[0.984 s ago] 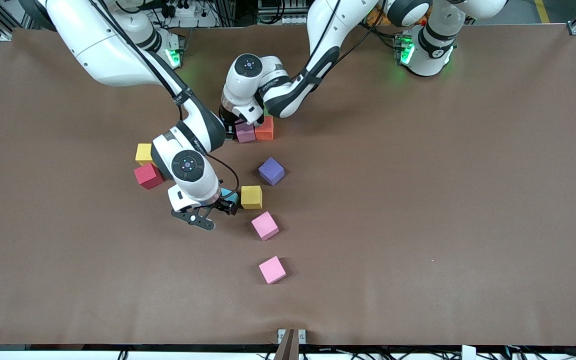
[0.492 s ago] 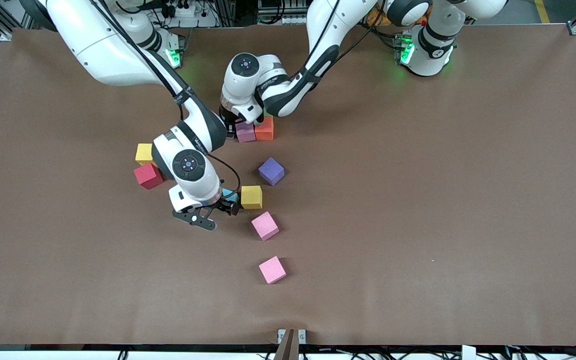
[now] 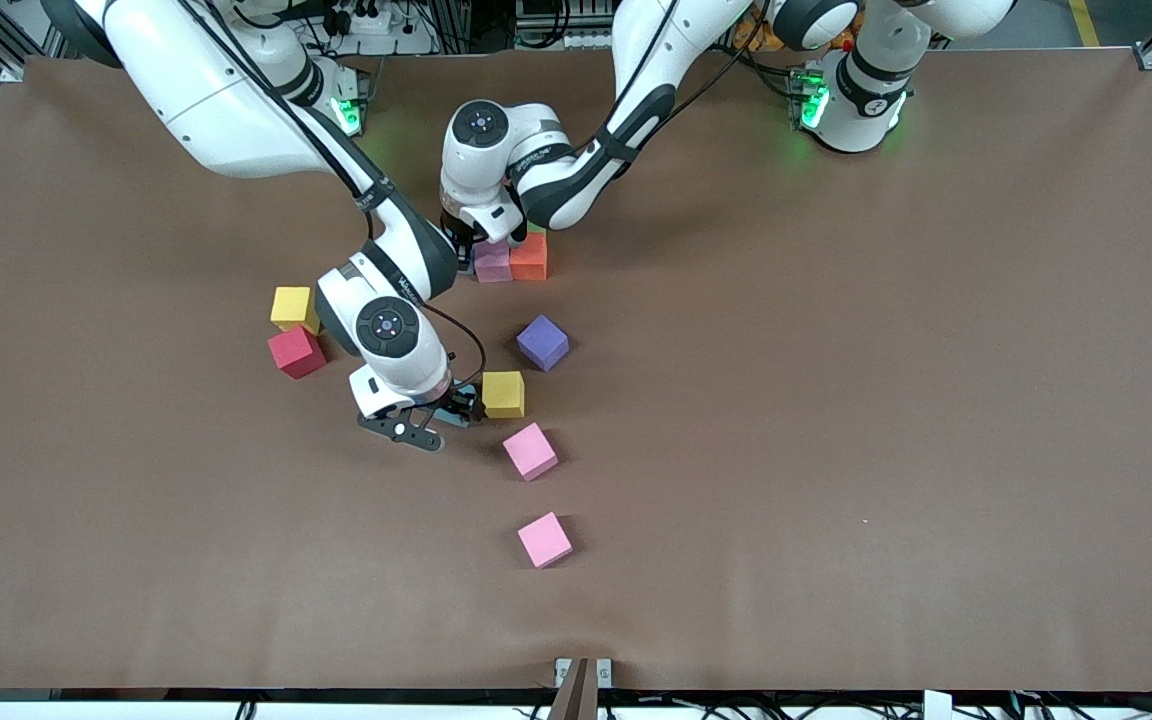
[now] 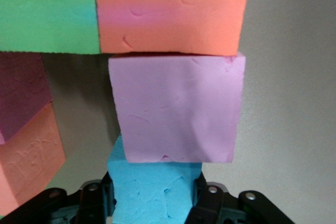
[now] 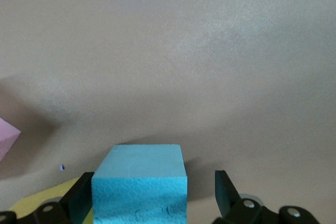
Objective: Form number 2 with 11 blocks
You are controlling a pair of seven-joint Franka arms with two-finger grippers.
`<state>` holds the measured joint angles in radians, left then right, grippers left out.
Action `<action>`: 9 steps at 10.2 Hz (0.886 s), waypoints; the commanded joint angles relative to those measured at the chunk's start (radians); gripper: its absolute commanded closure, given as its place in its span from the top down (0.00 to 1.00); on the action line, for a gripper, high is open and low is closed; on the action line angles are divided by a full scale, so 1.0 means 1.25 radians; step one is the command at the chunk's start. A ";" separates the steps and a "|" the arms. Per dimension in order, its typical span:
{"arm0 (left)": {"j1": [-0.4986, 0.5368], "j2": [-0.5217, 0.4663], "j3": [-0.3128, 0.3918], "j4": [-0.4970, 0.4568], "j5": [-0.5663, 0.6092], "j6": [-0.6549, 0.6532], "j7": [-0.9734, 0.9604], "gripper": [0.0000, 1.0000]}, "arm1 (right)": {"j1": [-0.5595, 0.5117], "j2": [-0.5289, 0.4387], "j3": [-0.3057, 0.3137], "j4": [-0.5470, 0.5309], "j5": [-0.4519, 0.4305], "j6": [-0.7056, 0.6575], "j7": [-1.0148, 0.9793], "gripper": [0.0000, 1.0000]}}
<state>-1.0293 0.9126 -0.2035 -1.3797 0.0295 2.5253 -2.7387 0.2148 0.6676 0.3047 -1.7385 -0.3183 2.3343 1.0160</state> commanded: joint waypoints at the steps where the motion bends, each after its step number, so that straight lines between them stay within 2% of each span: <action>1: -0.009 0.005 0.014 -0.022 0.049 -0.053 -0.073 0.23 | 0.000 -0.004 0.004 -0.007 -0.011 0.008 0.017 0.12; 2: -0.009 0.005 0.014 -0.022 0.049 -0.053 -0.073 0.23 | 0.002 -0.010 0.004 -0.007 -0.010 0.007 0.022 0.00; 3: -0.009 0.005 0.014 -0.022 0.049 -0.053 -0.073 0.30 | 0.002 -0.017 0.004 -0.007 -0.010 0.002 0.020 0.00; 4: -0.009 0.005 0.014 -0.022 0.049 -0.053 -0.073 0.66 | 0.001 -0.041 0.004 -0.017 -0.010 -0.001 0.013 0.00; 5: -0.009 0.005 0.014 -0.020 0.049 -0.053 -0.073 0.89 | -0.007 -0.074 0.004 -0.048 -0.010 0.002 -0.005 0.00; 6: -0.009 0.005 0.014 -0.020 0.049 -0.053 -0.073 1.00 | -0.013 -0.105 0.005 -0.082 -0.010 -0.001 -0.036 0.00; 9: -0.009 0.005 0.014 -0.018 0.050 -0.053 -0.073 1.00 | -0.007 -0.180 0.005 -0.188 -0.010 0.008 -0.068 0.00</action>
<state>-1.0310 0.9273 -0.1920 -1.4024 0.0514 2.4693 -2.7378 0.2120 0.5266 0.3071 -1.8596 -0.3183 2.3277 0.9526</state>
